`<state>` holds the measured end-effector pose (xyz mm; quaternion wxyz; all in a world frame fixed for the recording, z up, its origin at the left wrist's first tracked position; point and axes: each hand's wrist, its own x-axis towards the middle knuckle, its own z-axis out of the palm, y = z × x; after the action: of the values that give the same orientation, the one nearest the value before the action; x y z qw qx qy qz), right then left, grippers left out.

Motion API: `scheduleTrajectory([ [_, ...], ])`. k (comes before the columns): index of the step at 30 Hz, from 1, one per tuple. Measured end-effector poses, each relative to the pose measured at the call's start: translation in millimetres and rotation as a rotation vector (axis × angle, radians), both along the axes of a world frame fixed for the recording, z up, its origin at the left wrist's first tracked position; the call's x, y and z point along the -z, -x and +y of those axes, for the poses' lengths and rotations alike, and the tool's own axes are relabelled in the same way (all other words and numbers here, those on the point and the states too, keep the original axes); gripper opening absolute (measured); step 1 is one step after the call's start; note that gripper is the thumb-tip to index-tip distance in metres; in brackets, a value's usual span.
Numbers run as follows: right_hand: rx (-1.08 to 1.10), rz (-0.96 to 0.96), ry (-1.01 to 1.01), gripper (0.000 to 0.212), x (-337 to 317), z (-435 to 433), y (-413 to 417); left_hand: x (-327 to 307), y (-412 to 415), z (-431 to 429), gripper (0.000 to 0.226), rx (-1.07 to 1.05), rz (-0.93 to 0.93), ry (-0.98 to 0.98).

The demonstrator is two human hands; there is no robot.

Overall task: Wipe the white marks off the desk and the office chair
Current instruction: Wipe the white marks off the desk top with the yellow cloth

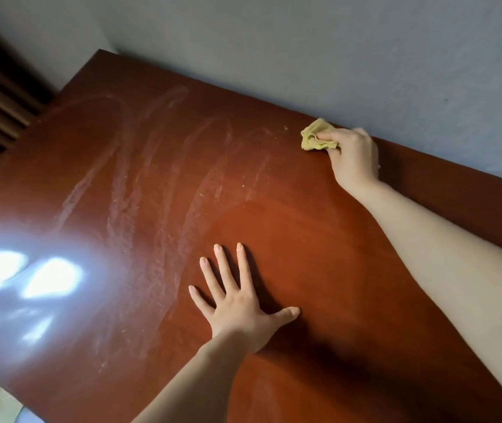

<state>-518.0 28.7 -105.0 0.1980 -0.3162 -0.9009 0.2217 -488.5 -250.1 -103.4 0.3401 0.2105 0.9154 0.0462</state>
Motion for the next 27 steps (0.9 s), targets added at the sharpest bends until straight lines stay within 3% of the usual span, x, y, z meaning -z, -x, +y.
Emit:
scheduleTrajectory([
  [5,0.143,-0.025,0.052,0.033,4.5,2.4,68.4,2.0,0.2,-1.1,0.134,-0.002,0.028,0.004],
  [10,-0.040,-0.090,0.034,0.035,8.0,-31.4,85.9,1.9,0.3,-1.2,0.133,-0.003,0.035,-0.003],
  [16,-0.396,0.006,0.058,0.039,1.4,-110.5,23.0,2.0,0.9,-1.3,0.133,0.006,0.032,-0.008],
  [23,-0.526,-0.018,-0.113,0.036,-3.3,-142.0,-59.0,0.6,1.1,-0.5,0.132,0.026,0.035,0.010],
  [27,-0.438,-0.028,-0.226,0.041,-3.6,-120.4,-92.5,-0.9,1.4,-0.9,0.133,0.013,0.014,0.002],
])
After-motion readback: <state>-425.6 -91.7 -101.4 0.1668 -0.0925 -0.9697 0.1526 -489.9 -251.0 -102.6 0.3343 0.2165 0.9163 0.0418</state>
